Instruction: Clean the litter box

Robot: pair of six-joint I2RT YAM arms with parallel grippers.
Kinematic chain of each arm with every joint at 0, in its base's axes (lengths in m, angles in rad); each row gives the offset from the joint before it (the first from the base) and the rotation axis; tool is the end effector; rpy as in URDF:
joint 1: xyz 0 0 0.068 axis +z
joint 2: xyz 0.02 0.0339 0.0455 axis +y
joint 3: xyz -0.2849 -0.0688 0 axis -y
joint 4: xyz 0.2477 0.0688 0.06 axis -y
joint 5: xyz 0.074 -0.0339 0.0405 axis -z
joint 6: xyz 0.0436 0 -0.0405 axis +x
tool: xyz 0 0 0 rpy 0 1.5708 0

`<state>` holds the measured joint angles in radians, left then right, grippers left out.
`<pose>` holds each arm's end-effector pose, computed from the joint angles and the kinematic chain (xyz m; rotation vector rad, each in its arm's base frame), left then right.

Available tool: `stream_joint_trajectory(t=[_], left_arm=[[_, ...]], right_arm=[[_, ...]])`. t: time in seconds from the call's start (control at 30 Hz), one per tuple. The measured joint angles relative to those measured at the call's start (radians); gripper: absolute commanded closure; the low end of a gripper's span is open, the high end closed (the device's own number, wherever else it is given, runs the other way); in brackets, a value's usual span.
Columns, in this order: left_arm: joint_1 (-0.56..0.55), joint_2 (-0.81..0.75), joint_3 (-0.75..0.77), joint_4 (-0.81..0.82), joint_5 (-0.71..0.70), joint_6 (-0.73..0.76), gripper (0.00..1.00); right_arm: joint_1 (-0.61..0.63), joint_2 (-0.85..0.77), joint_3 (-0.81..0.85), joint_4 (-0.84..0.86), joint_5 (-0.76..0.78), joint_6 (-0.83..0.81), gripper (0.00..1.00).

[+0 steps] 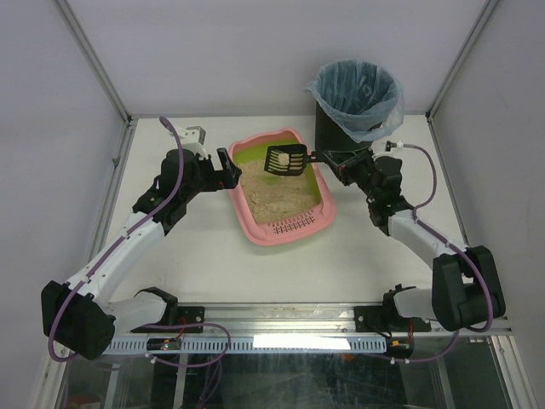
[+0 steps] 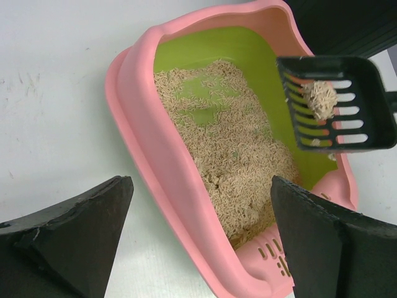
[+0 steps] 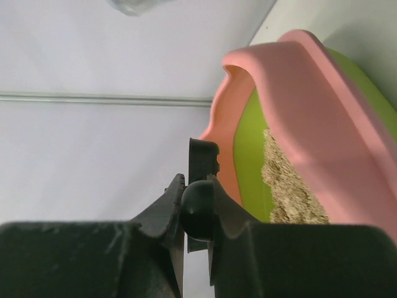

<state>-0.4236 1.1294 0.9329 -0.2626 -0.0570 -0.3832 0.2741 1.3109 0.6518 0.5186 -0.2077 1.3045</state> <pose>0.2365 -0.1039 0.3295 0.0051 2.0586 -0.4479 0.2814 0.0885 0.2682 0.7850 1.7347 1.3083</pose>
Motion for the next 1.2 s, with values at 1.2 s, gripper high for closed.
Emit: stream_joint_trajectory(t=[1.2], left_arm=[[0.000, -0.005, 0.000, 0.000, 0.000, 0.000, 0.01]], right_arm=[[-0.352, 0.095, 0.541, -0.272, 0.248, -0.222, 1.00]])
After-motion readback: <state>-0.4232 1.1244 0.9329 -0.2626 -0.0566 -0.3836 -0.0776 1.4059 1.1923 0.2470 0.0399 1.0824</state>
